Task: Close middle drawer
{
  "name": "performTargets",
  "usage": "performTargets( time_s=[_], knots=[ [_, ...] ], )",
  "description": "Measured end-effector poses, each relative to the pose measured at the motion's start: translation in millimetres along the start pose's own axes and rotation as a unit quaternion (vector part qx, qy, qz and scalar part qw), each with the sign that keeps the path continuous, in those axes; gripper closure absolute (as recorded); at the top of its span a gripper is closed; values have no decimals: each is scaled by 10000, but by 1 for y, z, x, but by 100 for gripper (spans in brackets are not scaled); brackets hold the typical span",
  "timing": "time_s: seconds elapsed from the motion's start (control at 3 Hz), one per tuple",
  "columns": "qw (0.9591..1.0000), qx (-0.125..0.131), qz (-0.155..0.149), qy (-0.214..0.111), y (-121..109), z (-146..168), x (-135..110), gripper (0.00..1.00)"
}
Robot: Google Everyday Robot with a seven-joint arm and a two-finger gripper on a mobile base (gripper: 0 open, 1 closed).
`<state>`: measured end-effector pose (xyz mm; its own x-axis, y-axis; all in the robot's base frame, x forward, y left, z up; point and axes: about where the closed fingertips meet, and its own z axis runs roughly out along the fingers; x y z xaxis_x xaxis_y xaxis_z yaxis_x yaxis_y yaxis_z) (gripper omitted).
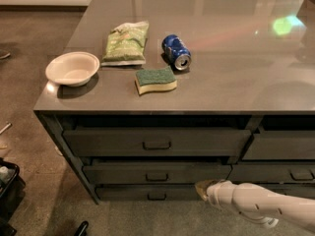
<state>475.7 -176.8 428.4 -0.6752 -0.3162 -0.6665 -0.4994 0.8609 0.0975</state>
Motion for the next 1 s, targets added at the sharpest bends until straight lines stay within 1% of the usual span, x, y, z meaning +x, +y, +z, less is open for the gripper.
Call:
performTargets(
  time_s=[1.0],
  knots=[
    [10000, -1, 0, 0, 0, 0, 0, 12]
  ],
)
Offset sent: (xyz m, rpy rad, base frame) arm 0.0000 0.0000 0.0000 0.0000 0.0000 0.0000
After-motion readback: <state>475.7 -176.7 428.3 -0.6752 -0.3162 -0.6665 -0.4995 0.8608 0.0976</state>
